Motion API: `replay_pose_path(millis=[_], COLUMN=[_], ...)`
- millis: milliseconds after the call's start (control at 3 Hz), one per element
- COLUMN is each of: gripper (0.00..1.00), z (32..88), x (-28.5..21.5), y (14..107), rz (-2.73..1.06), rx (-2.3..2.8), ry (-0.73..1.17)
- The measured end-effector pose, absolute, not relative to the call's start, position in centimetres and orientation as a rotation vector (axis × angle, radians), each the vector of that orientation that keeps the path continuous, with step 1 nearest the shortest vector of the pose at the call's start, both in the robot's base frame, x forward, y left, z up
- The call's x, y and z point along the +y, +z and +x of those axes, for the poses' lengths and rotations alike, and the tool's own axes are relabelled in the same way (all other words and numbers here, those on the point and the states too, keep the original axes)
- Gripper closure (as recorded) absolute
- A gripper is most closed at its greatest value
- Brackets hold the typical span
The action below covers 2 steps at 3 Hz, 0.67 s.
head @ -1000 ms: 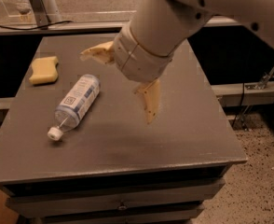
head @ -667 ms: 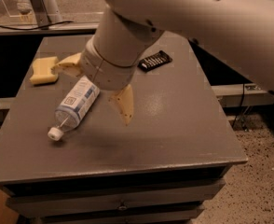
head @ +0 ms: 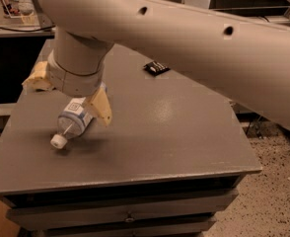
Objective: Pick blue plastic bottle
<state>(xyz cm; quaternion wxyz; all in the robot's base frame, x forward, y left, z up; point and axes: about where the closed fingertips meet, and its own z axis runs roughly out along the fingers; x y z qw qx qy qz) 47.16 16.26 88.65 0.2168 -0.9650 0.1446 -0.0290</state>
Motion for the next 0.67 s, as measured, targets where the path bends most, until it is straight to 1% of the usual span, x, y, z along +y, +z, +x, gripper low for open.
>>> replay_pose_path(millis=[667], gripper=[0.0], z=[50.7], x=[18.2], y=[86.3], rz=[-2.743], rx=[0.38], ry=[-0.174])
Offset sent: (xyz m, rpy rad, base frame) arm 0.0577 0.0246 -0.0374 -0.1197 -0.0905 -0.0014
